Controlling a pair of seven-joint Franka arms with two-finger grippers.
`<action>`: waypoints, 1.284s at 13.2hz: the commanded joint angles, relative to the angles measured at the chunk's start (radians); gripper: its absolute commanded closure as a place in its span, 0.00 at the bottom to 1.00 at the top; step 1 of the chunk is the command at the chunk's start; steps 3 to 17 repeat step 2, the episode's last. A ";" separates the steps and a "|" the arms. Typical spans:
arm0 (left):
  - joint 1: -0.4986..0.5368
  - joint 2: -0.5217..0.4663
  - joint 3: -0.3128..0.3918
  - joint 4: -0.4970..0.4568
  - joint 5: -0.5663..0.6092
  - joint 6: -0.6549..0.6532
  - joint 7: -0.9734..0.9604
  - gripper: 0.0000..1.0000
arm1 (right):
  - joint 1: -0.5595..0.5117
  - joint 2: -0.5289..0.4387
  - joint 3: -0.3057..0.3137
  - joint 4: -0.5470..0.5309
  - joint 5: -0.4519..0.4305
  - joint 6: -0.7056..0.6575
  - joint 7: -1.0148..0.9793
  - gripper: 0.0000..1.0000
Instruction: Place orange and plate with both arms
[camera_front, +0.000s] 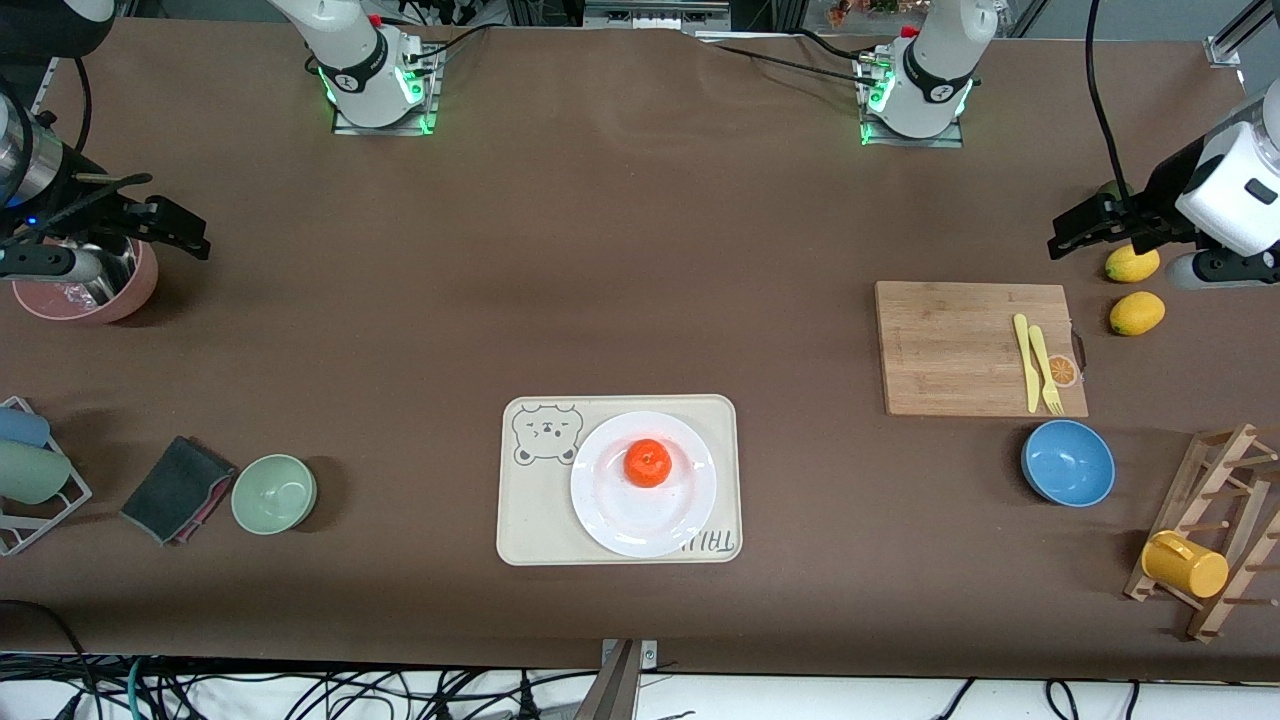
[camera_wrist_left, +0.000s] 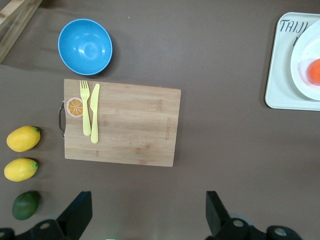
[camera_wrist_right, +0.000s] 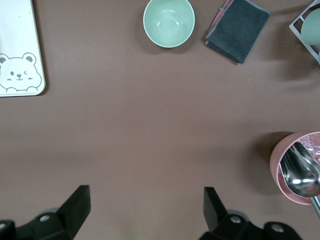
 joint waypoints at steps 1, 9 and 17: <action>-0.007 0.007 -0.006 0.024 0.004 -0.014 0.009 0.00 | -0.002 -0.016 0.004 0.005 0.014 -0.018 -0.010 0.00; -0.010 0.007 -0.006 0.023 0.006 -0.014 0.007 0.00 | -0.005 -0.015 0.004 0.006 0.014 -0.018 -0.010 0.00; -0.010 0.007 -0.006 0.023 0.006 -0.014 0.007 0.00 | -0.005 -0.015 0.004 0.006 0.014 -0.018 -0.010 0.00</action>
